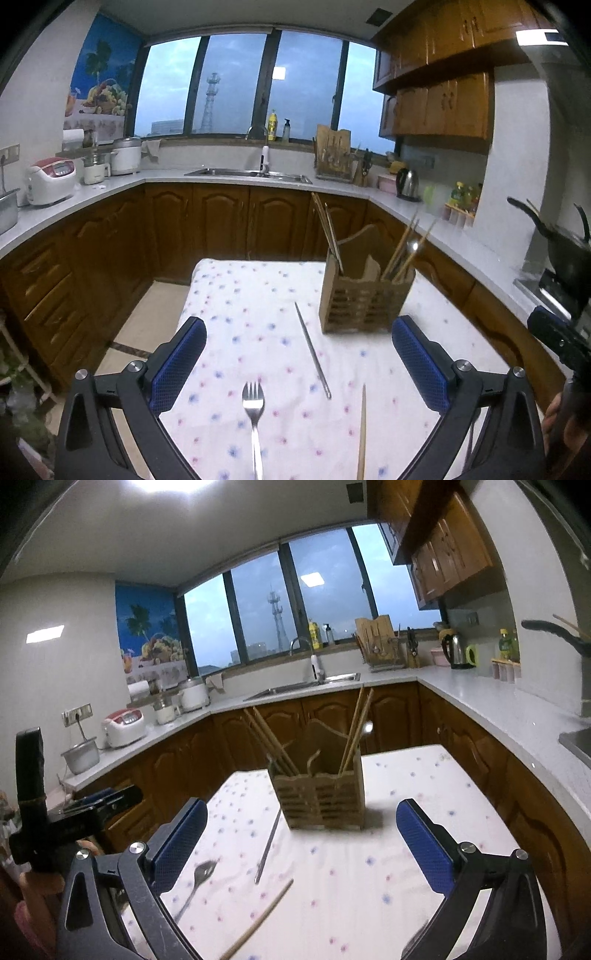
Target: Organize utensils
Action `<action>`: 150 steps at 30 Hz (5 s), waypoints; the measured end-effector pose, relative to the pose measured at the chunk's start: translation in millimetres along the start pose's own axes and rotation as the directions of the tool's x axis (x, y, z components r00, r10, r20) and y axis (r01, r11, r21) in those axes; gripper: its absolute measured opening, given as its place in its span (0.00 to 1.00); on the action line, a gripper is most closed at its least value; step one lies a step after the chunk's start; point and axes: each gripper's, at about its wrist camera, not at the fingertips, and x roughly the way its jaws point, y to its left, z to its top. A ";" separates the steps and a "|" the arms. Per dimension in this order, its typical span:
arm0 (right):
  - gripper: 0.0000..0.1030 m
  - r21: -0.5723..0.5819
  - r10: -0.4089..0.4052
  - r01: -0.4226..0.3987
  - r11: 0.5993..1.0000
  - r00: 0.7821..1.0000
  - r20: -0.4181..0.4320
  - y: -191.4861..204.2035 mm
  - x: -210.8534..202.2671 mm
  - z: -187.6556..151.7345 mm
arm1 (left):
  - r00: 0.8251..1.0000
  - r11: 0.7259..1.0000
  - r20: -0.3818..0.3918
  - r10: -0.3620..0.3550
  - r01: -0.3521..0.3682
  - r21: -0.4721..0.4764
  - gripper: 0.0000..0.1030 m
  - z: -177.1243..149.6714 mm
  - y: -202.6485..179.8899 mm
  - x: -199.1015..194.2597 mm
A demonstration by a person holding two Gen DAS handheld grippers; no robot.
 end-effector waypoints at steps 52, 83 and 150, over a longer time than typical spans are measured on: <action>1.00 -0.069 -0.097 0.103 0.992 0.992 0.085 1.1 -46.6 -118.1 | 0.993 0.987 0.045 0.109 -0.113 0.111 0.99 -104.4 -14.3 -75.6; 1.00 -0.091 -0.094 0.106 0.990 0.987 0.131 1.7 -44.7 -115.4 | 0.989 0.983 0.082 0.126 -0.135 0.122 0.99 -107.8 -16.7 -67.6; 1.00 -0.085 -0.084 0.095 0.992 0.989 0.125 4.0 -40.3 -113.3 | 0.990 0.983 0.065 0.129 -0.136 0.124 0.99 -109.6 -28.9 -66.5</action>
